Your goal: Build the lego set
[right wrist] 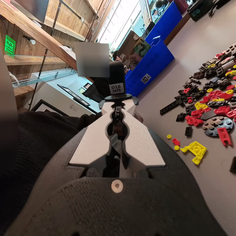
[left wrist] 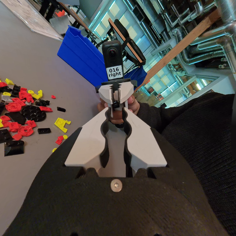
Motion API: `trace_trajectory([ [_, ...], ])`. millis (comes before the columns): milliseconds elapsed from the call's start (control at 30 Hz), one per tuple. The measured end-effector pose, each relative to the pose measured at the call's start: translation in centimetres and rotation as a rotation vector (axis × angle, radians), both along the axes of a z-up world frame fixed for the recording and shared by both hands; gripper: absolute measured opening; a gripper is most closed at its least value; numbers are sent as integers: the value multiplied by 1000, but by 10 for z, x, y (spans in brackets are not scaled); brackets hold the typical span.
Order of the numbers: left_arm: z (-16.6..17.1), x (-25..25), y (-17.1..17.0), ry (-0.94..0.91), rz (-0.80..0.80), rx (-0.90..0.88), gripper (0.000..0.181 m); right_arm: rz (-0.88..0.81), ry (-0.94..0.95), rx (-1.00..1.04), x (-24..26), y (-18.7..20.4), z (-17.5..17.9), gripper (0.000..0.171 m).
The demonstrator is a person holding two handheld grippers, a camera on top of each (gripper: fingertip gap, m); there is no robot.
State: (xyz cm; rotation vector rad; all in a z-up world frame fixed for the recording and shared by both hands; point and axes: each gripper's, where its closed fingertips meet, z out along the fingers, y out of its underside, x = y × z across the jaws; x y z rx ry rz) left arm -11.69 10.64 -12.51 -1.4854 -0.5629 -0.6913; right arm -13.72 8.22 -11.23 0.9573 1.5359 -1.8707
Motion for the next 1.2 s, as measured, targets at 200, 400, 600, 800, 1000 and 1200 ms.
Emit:
trace_trajectory([
  [200, 1, 0, 1, 20, 13, -1, 2, 0, 2, -3, 1, -2, 1, 4],
  [400, 1, 0, 1, 38, 19, -8, 6, 5, 5, 7, 2, -3, -1, 4],
  [600, 3, -2, 1, 22, 47, 13, 4, -8, 4, 3, 1, -3, 0, 4],
  [800, 4, -4, 1, 10, 62, 24, 4, -26, -10, -11, -1, -2, 1, 4],
  [1000, 4, -8, -1, 3, 85, 27, 7, -42, -14, -18, -3, 1, 2, 4],
  [1200, 5, -7, -1, 3, 76, 34, 6, -50, -4, -7, -3, 0, 1, 3],
])
